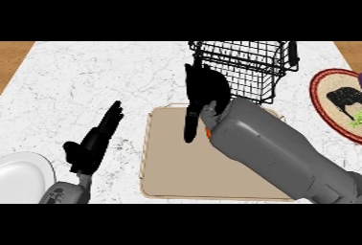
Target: Pick the squash from the tray and place it in the tiered basket
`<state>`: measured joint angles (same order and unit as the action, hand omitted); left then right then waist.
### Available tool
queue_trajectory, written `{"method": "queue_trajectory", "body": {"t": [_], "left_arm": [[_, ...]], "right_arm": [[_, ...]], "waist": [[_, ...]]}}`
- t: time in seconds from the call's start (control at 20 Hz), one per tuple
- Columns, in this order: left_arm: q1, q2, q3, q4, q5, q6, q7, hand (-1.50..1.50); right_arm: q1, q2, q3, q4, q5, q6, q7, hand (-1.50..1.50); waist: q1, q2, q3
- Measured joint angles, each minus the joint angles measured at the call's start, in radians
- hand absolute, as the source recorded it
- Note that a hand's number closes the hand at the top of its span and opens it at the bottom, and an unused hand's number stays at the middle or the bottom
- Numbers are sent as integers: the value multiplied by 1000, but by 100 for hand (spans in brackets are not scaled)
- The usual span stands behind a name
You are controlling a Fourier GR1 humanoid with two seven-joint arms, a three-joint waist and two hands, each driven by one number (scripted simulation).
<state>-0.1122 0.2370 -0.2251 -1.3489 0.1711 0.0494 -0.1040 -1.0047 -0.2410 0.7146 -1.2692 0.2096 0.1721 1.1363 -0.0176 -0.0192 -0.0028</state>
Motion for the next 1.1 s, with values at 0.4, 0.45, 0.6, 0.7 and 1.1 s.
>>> {"method": "queue_trajectory", "body": {"t": [0.4,0.45,0.6,0.7,1.1], "left_arm": [[0,8,14,12,1,-27,-18,0],[-4,8,16,14,1,-27,-16,0],[-9,7,23,23,4,-34,-20,0],[-3,5,21,21,-1,-34,-24,0],[7,4,29,-7,-3,-40,-3,0]], "right_arm": [[-5,1,27,-20,61,15,66,-150],[-1,4,33,-5,65,17,71,-150],[26,-1,41,20,75,17,79,-150],[50,-5,39,18,73,18,82,-150],[170,-13,34,-24,131,12,65,-150]], "waist": [[5,8,1],[5,9,1],[4,11,1],[4,11,1],[9,13,2]]}}
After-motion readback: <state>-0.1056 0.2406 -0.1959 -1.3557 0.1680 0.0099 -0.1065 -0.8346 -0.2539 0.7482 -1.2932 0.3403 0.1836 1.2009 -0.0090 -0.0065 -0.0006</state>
